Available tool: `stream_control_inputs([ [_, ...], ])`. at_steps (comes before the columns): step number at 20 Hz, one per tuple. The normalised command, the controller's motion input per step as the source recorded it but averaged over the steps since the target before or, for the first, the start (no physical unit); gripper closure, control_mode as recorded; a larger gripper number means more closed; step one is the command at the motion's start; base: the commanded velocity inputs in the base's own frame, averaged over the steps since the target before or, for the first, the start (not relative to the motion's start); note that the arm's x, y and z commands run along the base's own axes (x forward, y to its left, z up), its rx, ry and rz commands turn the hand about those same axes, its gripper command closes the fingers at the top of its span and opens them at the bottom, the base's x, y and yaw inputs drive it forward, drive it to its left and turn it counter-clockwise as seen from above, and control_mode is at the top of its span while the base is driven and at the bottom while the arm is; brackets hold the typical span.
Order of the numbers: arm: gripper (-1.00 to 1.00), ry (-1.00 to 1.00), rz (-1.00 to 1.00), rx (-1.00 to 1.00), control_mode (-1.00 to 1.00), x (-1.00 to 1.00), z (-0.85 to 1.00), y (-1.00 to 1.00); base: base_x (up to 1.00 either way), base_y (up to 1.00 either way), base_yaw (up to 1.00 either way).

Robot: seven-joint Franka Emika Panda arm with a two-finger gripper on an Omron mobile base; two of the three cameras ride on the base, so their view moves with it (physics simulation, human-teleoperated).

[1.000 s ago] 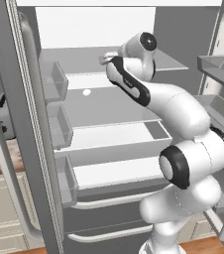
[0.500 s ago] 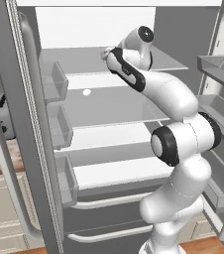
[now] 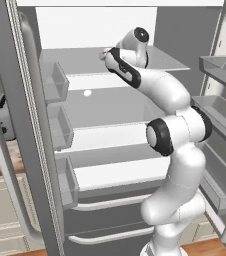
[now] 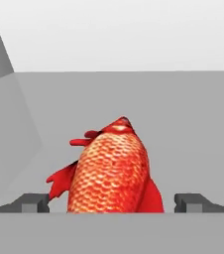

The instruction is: Take the fish out of the fridge, briefly rinse it in the sink, and place it on the tray next to the sink.

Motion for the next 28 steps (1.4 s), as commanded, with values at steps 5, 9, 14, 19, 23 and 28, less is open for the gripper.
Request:
stream_control_inputs([
  [5,1.0,0.0,0.0,0.0,-1.0,0.07,-0.19,0.0,0.0,0.0,0.0],
  [9,1.0,0.0,0.0,0.0,-1.0,0.1,-0.08,0.04,0.0,0.0,0.0],
  [14,1.0,0.0,0.0,0.0,-1.0,0.0,0.0,0.0,0.0,0.0,0.0],
  [19,1.0,-0.05,0.0,0.02,-1.0,-0.65,0.0,-0.1,0.0,0.0,0.0],
  [23,1.0,-0.18,0.0,0.13,-1.0,-1.0,0.0,-0.46,0.0,0.0,0.0],
  [28,1.0,-0.17,0.0,0.19,-1.0,-1.0,0.06,-0.71,0.0,0.0,0.0],
])
